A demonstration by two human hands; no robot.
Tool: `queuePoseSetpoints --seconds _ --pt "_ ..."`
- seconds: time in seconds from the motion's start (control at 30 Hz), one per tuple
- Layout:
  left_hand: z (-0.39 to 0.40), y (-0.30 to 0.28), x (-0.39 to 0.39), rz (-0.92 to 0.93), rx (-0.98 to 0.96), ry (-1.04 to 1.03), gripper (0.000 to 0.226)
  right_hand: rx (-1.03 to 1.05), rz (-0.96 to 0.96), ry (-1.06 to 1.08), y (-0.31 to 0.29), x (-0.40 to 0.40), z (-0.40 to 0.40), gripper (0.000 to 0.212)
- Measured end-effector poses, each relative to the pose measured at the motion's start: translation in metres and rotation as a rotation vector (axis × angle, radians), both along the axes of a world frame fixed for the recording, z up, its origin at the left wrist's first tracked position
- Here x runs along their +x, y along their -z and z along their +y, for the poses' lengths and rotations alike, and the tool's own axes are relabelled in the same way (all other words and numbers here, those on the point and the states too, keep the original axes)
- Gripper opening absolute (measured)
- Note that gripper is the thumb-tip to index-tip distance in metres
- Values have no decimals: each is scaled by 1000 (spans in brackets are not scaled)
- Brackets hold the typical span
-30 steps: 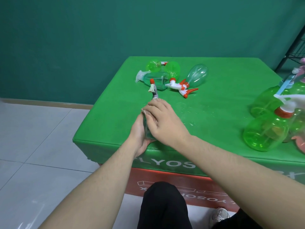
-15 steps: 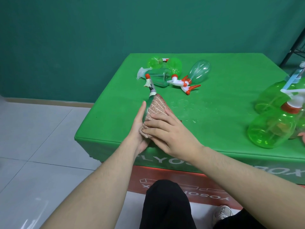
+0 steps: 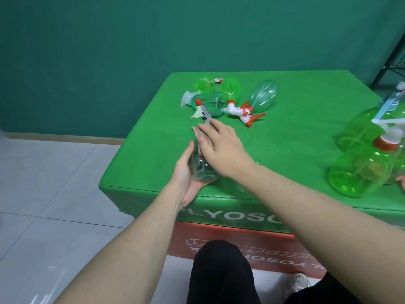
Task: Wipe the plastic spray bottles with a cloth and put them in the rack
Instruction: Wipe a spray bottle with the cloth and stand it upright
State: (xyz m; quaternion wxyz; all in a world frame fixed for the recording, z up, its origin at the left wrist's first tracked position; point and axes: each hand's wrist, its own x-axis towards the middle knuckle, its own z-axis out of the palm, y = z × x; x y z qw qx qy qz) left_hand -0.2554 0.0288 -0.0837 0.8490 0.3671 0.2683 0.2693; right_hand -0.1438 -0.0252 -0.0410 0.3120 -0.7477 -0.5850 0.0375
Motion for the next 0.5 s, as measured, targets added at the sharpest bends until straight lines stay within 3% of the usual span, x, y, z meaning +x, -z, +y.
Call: queuePoseSetpoints --seconds 0.07,0.17,0.33,0.5 --pt "2 3 0 -12 -26 -13 48 -18 93 7 0 -3 3 50" --pt "1 5 -1 -44 -44 -20 46 -1 84 -29 4 -10 1 47" --pt "-3 3 2 -23 40 -43 43 137 -212 -141 21 -11 -14 48" --pt "-1 3 2 -16 -13 -66 62 207 -455 -269 37 -10 -28 40"
